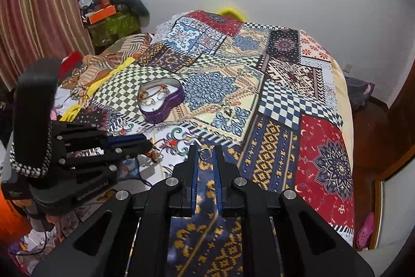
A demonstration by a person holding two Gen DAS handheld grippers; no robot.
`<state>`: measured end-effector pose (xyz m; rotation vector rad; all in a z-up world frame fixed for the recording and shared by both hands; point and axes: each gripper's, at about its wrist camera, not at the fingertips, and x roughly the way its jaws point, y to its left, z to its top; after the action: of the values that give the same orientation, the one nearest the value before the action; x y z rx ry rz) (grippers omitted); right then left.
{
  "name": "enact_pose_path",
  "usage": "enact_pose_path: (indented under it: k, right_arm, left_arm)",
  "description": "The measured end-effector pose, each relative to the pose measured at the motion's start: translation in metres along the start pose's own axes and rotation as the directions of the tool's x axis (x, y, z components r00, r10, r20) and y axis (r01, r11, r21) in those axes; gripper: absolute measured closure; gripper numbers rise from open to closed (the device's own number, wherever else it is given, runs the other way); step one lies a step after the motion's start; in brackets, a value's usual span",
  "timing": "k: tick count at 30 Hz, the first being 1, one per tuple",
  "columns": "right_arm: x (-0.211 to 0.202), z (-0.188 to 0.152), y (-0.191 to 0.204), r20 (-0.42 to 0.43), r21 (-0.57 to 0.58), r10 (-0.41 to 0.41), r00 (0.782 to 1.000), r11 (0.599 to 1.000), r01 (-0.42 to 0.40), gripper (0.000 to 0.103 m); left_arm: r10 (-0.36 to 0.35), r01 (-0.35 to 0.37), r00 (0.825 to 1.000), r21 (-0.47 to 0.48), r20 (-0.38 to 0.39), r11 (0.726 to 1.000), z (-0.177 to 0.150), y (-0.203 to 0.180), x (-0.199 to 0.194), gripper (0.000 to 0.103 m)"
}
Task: Organize jewelry
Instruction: 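Close the left gripper on the thin red string bracelet and lift, then carry the string bracelet into the heart tin with the left gripper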
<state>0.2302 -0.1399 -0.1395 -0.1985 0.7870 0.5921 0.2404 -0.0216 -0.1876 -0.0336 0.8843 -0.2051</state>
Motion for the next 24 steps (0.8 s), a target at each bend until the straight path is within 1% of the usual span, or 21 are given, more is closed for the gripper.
enact_pose_path:
  k: [6, 15, 24]
  right_arm:
    - [0.006, 0.010, 0.014, 0.011, -0.011, 0.026, 1.000, 1.000, -0.026, 0.093]
    - [0.021, 0.029, 0.035, 0.023, -0.022, 0.076, 0.997, 0.997, -0.076, 0.093]
    - [0.046, 0.052, 0.047, 0.033, -0.022, 0.122, 0.992, 0.992, -0.122, 0.093]
  left_arm:
    - [0.037, -0.037, 0.998, -0.016, 0.058, 0.999, 0.008, 0.023, -0.022, 0.097]
    - [0.079, -0.075, 0.991, -0.048, 0.106, 0.996, 0.016, 0.057, -0.038, 0.097]
    - [0.116, -0.105, 0.979, -0.073, 0.169, 0.992, 0.034, 0.087, -0.049, 0.097]
